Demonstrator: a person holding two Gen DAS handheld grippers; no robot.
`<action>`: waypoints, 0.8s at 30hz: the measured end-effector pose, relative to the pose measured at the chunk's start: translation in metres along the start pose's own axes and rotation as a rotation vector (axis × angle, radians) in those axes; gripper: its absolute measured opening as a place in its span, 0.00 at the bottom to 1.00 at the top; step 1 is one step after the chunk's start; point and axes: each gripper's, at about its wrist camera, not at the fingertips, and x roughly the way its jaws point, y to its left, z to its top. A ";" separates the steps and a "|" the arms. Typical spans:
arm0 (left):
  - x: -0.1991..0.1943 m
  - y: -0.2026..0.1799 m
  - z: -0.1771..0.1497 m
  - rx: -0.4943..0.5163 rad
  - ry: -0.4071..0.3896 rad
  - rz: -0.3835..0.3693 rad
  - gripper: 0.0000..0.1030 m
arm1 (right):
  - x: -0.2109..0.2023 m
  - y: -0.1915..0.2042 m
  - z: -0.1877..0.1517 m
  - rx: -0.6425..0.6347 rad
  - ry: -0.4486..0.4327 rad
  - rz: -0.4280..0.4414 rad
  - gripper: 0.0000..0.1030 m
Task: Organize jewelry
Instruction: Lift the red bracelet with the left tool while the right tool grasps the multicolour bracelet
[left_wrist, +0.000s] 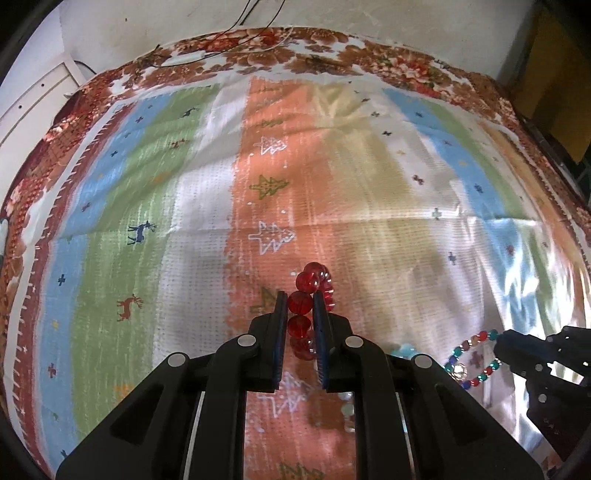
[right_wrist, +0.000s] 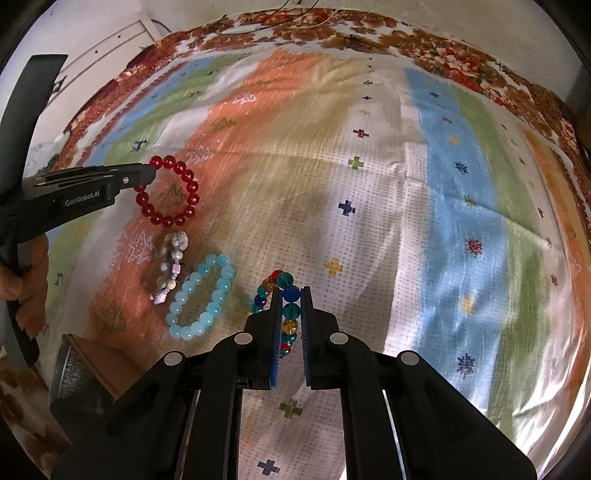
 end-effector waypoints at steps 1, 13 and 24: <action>-0.002 -0.001 0.000 0.000 -0.004 -0.005 0.13 | -0.002 0.002 -0.001 -0.006 -0.004 -0.005 0.10; -0.035 -0.006 -0.008 -0.002 -0.057 -0.028 0.13 | -0.037 0.011 0.005 0.017 -0.126 0.004 0.10; -0.071 0.000 -0.026 -0.055 -0.094 -0.065 0.13 | -0.065 0.019 0.000 0.016 -0.207 0.037 0.10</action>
